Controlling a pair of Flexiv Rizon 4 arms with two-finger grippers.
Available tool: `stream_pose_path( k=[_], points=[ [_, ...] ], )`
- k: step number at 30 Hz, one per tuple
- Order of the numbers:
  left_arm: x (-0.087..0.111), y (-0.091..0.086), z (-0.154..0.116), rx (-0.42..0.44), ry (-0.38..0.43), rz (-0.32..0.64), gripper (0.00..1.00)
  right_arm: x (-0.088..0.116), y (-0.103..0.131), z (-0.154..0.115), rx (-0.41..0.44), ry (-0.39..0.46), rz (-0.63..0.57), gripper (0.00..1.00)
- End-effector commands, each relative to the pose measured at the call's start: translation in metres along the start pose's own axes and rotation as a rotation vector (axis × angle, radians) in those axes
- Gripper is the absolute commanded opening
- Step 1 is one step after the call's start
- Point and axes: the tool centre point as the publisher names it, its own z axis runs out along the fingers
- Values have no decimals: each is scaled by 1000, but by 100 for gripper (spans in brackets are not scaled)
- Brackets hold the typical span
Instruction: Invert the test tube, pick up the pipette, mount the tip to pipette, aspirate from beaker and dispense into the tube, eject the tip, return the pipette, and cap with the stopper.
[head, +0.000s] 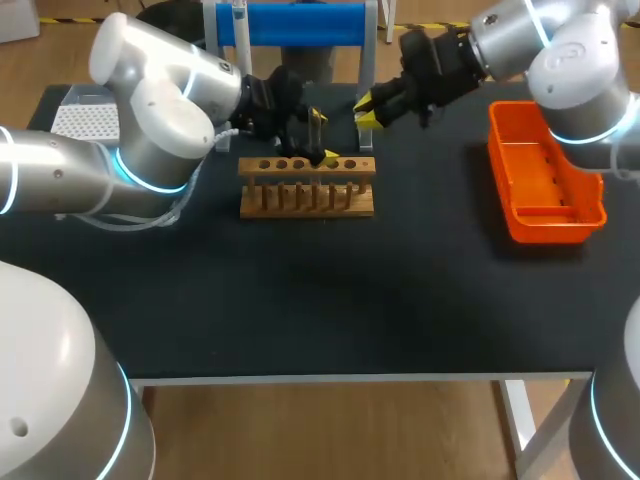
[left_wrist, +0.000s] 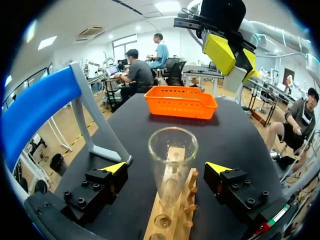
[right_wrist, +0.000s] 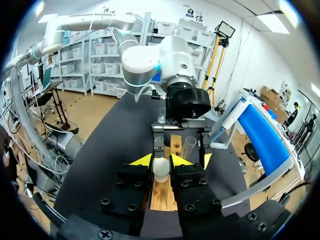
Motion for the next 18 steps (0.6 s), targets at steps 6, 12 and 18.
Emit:
stream_pose_path(
  k=[6, 12, 18],
  points=[
    [3, -1, -7, -12, -10, 6, 100, -3, -2, 7, 12, 8, 7, 0],
    [3, 1, -11, -2, -18, 7, 100, -3, -3, 9, 14, 9, 10, 0],
    [3, 2, -10, 19, -5, 15, 100, -6, -2, 11, 12, 5, 19, 0]
  ],
)
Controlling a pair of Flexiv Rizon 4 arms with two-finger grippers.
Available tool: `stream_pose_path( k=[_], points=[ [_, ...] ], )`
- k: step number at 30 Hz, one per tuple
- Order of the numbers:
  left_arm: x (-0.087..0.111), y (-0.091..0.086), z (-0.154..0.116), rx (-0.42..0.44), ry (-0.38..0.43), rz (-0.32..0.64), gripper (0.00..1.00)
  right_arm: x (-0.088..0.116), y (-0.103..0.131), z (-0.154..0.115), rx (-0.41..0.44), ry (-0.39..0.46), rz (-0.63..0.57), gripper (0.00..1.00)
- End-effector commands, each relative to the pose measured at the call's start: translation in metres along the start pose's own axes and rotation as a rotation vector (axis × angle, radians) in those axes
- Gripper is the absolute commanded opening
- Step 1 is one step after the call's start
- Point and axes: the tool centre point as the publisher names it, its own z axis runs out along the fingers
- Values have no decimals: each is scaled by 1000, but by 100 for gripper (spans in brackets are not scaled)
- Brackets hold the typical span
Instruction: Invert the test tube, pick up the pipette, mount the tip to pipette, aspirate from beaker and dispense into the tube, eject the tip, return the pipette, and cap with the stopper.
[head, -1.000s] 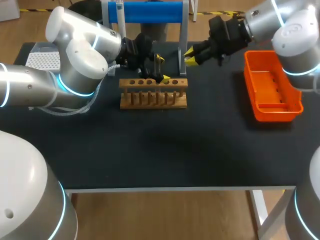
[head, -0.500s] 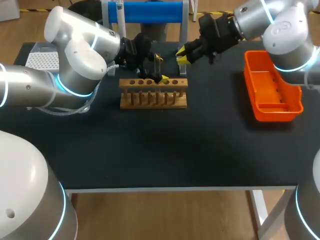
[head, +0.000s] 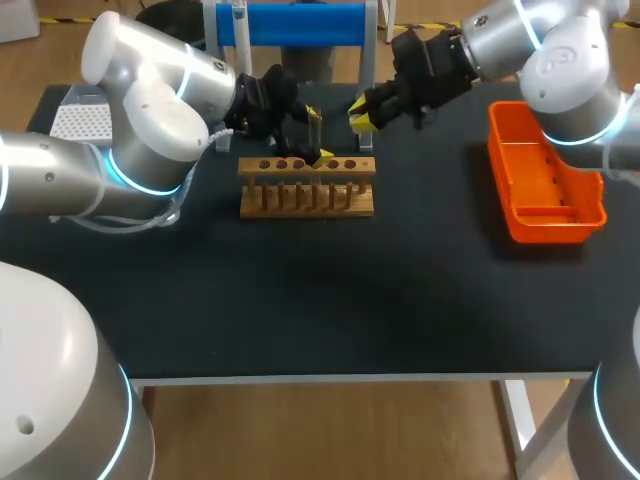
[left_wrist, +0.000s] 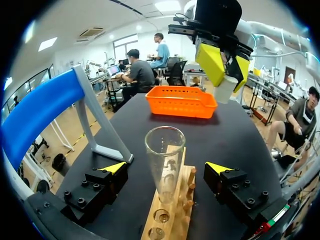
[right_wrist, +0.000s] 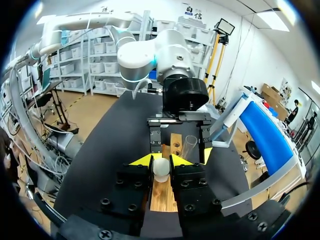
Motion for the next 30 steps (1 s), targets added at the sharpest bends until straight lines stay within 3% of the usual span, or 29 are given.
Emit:
stream_pose_path(
  k=[1, 17, 30],
  points=[
    [1, 1, -1, 32, 13, 15, 100, -4, 2, 2, -1, 1, 6, 0],
    [1, 1, -1, 34, 18, 14, 100, -21, 25, 13, -27, 11, 54, 0],
    [1, 0, -1, 24, 22, 11, 100, -30, 29, 16, -35, 4, 70, 0]
  ],
)
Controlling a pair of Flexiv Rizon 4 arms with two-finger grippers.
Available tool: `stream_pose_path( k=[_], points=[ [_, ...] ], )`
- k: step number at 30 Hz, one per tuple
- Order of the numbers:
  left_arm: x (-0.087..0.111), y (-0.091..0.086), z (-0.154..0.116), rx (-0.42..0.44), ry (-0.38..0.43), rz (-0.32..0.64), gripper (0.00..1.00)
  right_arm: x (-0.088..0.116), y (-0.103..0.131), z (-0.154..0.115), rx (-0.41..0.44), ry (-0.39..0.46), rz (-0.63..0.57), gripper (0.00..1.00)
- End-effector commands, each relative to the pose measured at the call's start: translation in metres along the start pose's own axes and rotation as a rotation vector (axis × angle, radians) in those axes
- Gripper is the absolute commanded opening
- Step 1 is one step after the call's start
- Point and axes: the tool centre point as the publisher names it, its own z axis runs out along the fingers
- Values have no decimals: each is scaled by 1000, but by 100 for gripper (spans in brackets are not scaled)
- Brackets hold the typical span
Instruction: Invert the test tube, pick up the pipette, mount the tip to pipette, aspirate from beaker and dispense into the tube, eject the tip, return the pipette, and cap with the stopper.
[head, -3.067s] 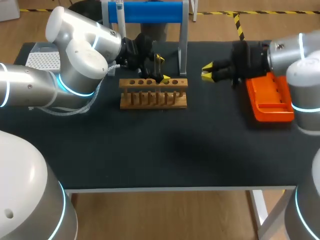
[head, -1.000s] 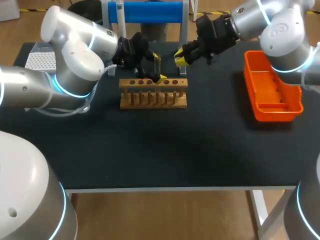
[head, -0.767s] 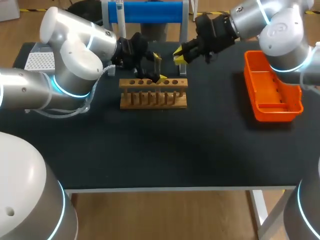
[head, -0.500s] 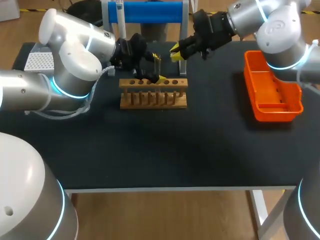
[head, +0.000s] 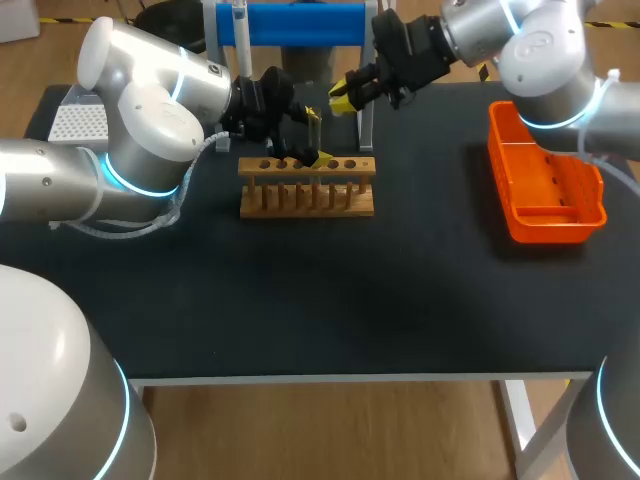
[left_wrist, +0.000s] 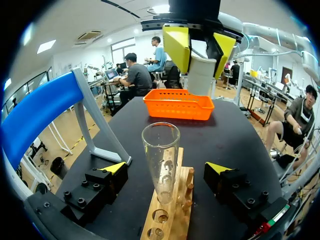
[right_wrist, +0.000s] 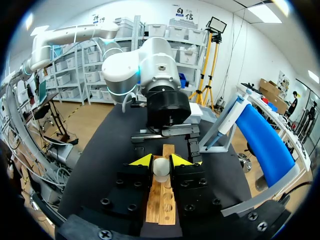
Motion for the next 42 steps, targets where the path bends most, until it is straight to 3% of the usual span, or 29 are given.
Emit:
stream_pose_path(
  k=[1, 42],
  points=[
    [-1, -1, 0, -9, 12, -2, 100, -2, 2, 0, 1, 3, -3, 0],
    [-3, 0, -2, -12, 34, -2, 100, -17, 14, 24, -4, -4, 15, 0]
  ],
)
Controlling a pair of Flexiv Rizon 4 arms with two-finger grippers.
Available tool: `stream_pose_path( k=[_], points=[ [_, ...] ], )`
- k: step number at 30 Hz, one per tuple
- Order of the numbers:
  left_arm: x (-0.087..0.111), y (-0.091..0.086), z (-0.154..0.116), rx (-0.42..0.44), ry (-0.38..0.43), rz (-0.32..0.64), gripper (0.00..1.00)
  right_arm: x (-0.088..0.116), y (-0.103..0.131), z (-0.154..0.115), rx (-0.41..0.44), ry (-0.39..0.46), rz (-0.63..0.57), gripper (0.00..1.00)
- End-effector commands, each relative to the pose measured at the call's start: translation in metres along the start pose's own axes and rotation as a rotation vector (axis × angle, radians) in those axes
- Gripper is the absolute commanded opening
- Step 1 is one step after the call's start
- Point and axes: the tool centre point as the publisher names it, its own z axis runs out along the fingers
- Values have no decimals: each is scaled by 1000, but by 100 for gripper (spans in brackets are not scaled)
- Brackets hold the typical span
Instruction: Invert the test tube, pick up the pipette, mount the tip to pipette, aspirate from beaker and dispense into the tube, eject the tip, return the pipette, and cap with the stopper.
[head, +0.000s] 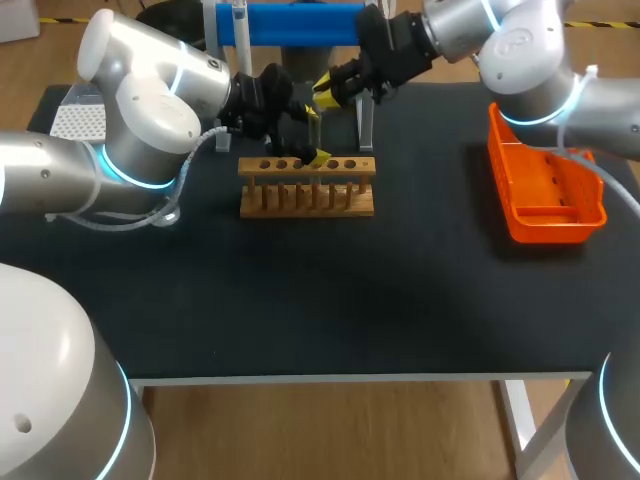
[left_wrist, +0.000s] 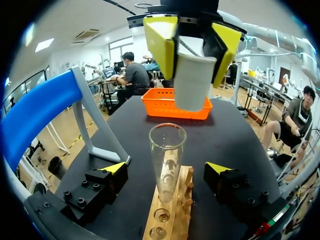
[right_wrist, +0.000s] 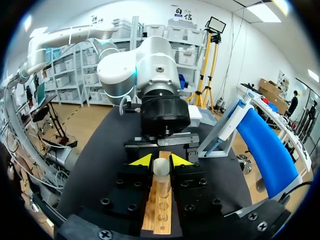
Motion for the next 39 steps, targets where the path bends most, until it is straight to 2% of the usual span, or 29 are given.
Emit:
stream_pose_path(
  k=[1, 27, 39],
  points=[
    [-1, 0, 0, -2, 5, 0, 100, -6, 0, 4, 3, -1, 6, 0],
    [-1, 0, 0, -2, 5, 0, 100, -11, -14, 14, 32, -11, 29, 0],
    [-1, 0, 0, -2, 5, 0, 100, -14, -6, 9, 14, -20, 27, 0]
  ],
)
